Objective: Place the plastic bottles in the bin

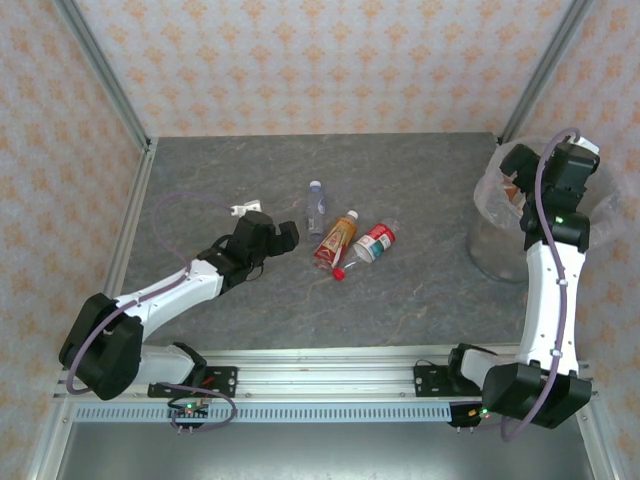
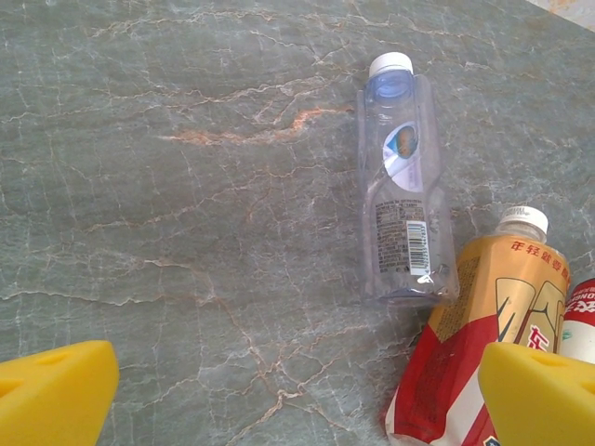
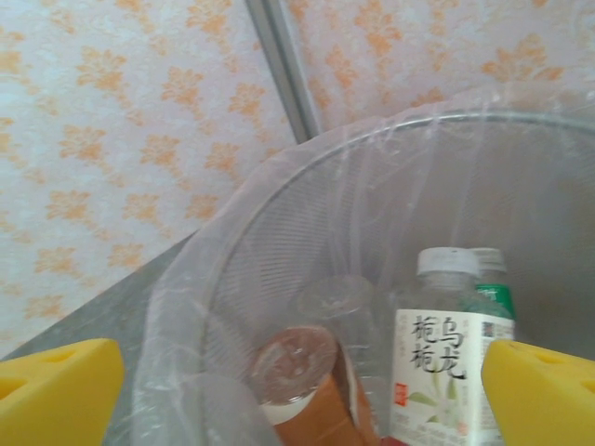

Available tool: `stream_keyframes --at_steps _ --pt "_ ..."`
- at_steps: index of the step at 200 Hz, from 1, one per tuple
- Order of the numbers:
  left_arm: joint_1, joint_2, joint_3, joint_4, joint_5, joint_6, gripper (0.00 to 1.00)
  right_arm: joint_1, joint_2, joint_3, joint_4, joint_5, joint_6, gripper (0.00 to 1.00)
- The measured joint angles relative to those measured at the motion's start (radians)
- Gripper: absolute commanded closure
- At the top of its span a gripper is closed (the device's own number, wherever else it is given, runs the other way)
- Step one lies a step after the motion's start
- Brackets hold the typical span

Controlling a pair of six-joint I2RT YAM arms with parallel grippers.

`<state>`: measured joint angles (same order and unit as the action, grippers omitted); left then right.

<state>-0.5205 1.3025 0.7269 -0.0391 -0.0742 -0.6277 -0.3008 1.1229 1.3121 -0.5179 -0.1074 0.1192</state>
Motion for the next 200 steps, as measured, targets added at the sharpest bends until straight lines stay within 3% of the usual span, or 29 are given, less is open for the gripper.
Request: stream_keyframes --at_steps 108,200 --pt "0.000 0.001 0.000 0.003 0.000 0.000 0.00 0.197 -0.019 -0.002 0.003 -0.097 0.015 0.01" --pt "0.000 0.001 0.012 0.004 0.021 0.008 0.00 0.526 0.035 -0.040 0.082 -0.080 -0.081 0.01"
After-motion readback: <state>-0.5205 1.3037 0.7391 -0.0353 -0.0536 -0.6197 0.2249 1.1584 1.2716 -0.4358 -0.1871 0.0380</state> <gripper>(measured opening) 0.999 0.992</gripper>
